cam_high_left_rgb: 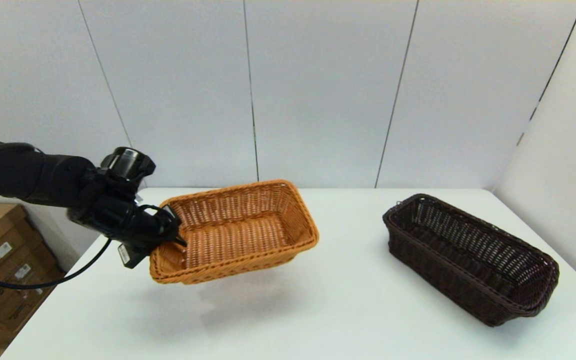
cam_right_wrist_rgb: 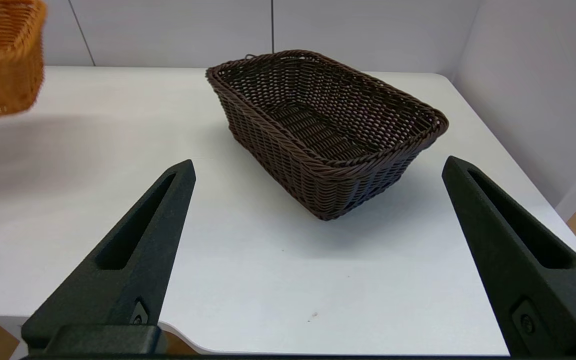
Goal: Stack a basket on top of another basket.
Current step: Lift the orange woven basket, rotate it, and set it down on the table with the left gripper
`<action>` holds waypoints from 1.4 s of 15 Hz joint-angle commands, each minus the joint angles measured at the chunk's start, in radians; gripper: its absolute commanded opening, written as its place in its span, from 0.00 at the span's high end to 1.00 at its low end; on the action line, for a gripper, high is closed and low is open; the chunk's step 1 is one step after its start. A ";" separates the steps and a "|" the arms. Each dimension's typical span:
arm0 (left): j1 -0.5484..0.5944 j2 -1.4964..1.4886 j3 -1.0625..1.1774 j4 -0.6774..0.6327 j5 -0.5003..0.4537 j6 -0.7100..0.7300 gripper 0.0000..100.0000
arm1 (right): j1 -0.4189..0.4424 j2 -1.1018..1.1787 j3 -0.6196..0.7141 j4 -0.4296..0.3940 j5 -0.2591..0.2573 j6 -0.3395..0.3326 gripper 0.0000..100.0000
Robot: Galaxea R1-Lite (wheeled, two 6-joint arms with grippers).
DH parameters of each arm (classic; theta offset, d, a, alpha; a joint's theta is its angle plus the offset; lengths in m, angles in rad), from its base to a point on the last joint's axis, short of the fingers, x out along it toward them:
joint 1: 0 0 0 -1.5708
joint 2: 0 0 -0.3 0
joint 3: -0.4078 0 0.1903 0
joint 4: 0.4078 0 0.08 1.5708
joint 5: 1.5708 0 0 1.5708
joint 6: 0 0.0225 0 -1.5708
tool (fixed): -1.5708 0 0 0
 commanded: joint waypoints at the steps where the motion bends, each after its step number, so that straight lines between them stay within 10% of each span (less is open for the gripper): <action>1: -0.096 0.034 -0.026 0.005 -0.001 0.091 1.00 | 0.000 0.001 0.000 0.000 0.000 -0.001 0.00; 21: -0.260 0.247 -0.196 0.041 -0.010 0.103 1.00 | 0.000 0.001 0.000 0.000 0.002 -0.002 0.00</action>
